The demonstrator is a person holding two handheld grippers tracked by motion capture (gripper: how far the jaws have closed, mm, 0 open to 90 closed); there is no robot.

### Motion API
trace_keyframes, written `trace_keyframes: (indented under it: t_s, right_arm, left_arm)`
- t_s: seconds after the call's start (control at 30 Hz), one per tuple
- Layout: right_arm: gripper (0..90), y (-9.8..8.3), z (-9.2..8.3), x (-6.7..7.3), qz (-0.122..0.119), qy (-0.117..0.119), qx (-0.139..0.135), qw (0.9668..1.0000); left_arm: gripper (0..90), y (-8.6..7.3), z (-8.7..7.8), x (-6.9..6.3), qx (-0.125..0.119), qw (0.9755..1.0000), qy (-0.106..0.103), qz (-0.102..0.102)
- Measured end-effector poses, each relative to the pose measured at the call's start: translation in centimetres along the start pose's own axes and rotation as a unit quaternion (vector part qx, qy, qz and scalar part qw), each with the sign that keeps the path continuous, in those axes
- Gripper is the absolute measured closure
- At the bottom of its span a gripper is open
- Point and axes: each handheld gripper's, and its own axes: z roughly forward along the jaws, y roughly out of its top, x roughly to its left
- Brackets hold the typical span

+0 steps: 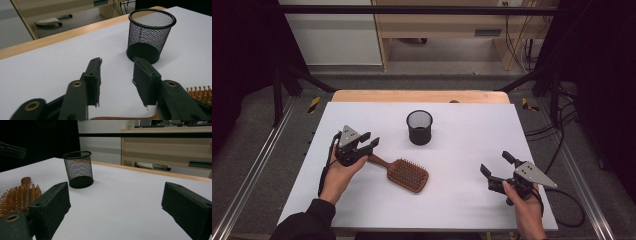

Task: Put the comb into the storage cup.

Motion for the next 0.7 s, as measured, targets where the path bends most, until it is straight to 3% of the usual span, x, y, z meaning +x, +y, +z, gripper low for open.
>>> trace_keyframes:
  t_s: [0.03, 0.17, 0.23, 0.3, 0.7]
  right_arm:
    - [8.3, 0.0, 0.0, 0.0, 0.000, 0.000, 0.000, 1.0000]
    - [8.3, 0.0, 0.1, 0.0, 0.000, 0.001, 0.001, 1.0000]
    - [8.4, 0.0, 0.1, 0.1, 0.000, 0.001, 0.001, 1.0000]
    - [8.4, 0.0, 0.1, 0.0, 0.001, 0.001, 0.000, 1.0000]
    - [8.4, 0.0, 0.1, 0.1, -0.001, 0.004, 0.001, 1.0000]
  left_arm:
    - [62.5, 0.0, 0.1, 0.0, 0.001, 1.0000, 0.000, 0.002]
    - [78.5, -0.2, 0.2, 0.1, 0.016, 0.9997, -0.018, 0.009]
    - [80.2, -0.3, 0.3, 0.1, 0.019, 0.9996, -0.021, 0.009]
    - [87.7, -0.4, 0.5, 0.2, 0.030, 0.9991, -0.028, 0.010]
    - [90.0, -1.2, 2.0, 0.8, 0.084, 0.9960, -0.029, 0.012]
